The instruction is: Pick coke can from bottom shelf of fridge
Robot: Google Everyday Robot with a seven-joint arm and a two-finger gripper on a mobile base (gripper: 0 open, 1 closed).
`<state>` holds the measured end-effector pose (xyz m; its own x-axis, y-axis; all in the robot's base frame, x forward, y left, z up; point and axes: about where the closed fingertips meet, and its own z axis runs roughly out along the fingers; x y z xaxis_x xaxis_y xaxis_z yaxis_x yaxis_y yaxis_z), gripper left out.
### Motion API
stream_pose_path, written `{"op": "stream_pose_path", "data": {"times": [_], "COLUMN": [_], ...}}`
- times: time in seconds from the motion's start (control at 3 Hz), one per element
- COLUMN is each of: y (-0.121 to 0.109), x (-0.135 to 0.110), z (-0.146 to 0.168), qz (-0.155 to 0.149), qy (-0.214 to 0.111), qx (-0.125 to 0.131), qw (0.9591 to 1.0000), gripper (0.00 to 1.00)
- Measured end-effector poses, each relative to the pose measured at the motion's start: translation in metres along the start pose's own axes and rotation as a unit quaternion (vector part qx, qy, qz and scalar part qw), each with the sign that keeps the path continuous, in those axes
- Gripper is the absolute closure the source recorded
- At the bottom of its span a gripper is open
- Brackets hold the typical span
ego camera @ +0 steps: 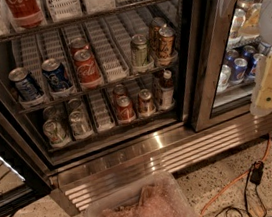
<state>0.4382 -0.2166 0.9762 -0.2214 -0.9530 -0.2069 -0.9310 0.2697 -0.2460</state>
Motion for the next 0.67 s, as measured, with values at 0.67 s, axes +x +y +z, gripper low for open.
{"op": "stream_pose_path", "data": {"times": [0.67], "y": [-0.001], "x": [-0.005], "z": [0.040], "qz": [0.021], "qy": [-0.022], "qx": [-0.002], "qw": [0.9995], "gripper": [0.00]}}
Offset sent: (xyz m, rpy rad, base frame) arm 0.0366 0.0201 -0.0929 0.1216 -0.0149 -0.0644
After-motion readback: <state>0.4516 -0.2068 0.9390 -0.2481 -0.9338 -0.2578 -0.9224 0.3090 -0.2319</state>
